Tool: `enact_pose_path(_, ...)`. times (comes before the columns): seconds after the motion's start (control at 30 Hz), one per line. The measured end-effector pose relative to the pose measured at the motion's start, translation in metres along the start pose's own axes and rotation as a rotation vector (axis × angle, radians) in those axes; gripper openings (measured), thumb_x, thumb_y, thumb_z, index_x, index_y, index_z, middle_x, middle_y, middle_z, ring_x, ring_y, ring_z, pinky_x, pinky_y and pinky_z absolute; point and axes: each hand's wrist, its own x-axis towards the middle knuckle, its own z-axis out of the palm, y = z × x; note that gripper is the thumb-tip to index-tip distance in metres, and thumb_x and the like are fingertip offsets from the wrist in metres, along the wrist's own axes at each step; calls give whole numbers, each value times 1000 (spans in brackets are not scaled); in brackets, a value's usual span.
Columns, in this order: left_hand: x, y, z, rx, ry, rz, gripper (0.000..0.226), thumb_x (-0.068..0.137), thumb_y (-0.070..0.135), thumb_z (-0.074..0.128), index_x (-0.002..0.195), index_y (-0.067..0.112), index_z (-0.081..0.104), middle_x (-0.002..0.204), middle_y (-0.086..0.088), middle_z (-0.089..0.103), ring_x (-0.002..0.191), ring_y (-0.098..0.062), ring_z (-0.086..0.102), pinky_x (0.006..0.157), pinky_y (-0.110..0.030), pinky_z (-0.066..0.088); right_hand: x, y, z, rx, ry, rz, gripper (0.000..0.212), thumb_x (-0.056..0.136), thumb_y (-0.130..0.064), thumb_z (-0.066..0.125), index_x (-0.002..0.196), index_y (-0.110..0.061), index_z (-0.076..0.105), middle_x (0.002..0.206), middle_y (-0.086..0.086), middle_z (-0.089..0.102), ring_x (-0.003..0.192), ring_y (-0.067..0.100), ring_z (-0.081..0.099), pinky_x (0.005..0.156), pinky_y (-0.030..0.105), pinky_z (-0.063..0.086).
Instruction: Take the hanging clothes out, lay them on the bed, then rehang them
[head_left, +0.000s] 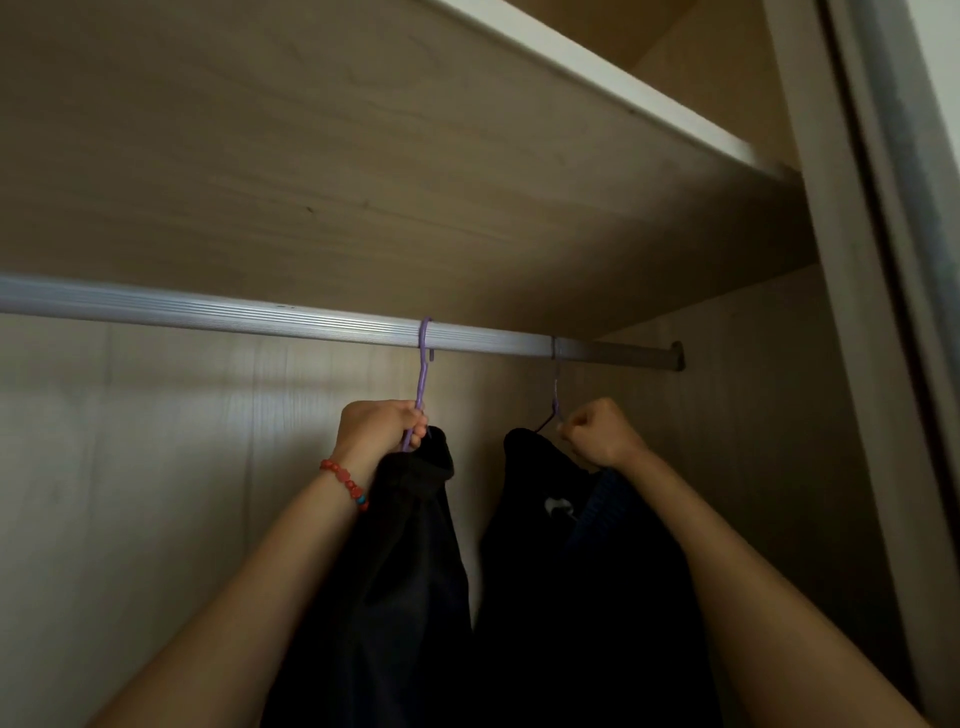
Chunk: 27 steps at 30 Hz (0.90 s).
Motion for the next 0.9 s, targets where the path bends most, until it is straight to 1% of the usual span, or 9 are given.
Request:
enact_pose_path(0.07, -3, 1, 0, 18, 1, -7, 35, 96, -2, 33, 64, 5, 45, 37, -4, 47, 17, -1, 35, 26, -9, 32, -1, 3, 0, 8, 16, 8, 49, 88, -11, 53, 43, -13, 34, 49, 4, 35, 44, 13, 31, 49, 26, 24)
enact_pose_path(0.17, -11, 2, 1, 5, 17, 5, 35, 96, -3, 34, 64, 5, 45, 29, 0, 47, 17, 0, 36, 26, -9, 32, -4, 4, 2, 32, 19, 15, 52, 90, -16, 54, 43, -14, 33, 48, 4, 35, 45, 15, 34, 54, 27, 27)
enact_pose_path(0.27, -19, -1, 1, -4, 65, 32, 32, 94, -4, 39, 65, 5, 49, 30, 0, 50, 19, 0, 39, 28, -10, 34, -8, 3, 2, 70, 13, 45, 51, 90, -20, 56, 44, -15, 35, 48, 4, 36, 47, 18, 37, 56, 27, 30)
enact_pose_path(0.4, -36, 1, -1, 4, 128, 63, 20, 86, -4, 53, 69, 3, 60, 26, 3, 49, 22, -2, 42, 31, -10, 38, -19, -4, -6, 168, -1, 67, 43, 88, -16, 60, 46, -10, 48, 47, 6, 46, 45, 14, 40, 52, 24, 34)
enact_pose_path(0.53, -56, 7, 3, -24, 88, 102, 23, 84, -8, 54, 65, 4, 58, 27, 3, 50, 23, -1, 42, 33, -9, 38, -33, -11, -18, 248, 2, 83, 35, 85, -11, 61, 51, -9, 56, 51, 5, 53, 53, 15, 46, 66, 27, 39)
enact_pose_path(0.6, -64, 7, 4, 3, 125, 148, 14, 82, -5, 58, 71, 3, 62, 35, 3, 57, 31, -3, 49, 34, -9, 42, -41, -15, -26, 299, 33, 91, 31, 84, -7, 60, 54, -15, 60, 52, 0, 58, 57, 14, 51, 70, 27, 42)
enact_pose_path(0.7, -74, 8, 3, 88, 175, 233, 8, 83, 1, 59, 86, 3, 66, 69, -6, 64, 59, -15, 57, 44, -10, 49, -58, -24, -39, 314, 72, 77, 19, 86, -8, 57, 73, -14, 68, 78, 4, 63, 78, 15, 57, 76, 27, 43)
enact_pose_path(0.8, -84, 10, 1, 157, 276, 309, 16, 83, 1, 59, 96, 0, 68, 88, -11, 66, 72, -19, 61, 62, -18, 53, -75, -37, -48, 234, 120, 27, 19, 90, -18, 54, 98, -14, 70, 96, 1, 67, 92, 14, 58, 81, 27, 45)
enact_pose_path(0.9, -106, 8, 0, 336, 392, 410, 18, 85, 7, 58, 98, 1, 69, 95, -8, 66, 88, -19, 61, 81, -24, 44, -94, -51, -46, 160, 173, -87, 22, 88, -23, 51, 101, -21, 69, 108, 4, 68, 103, 23, 60, 88, 34, 49)
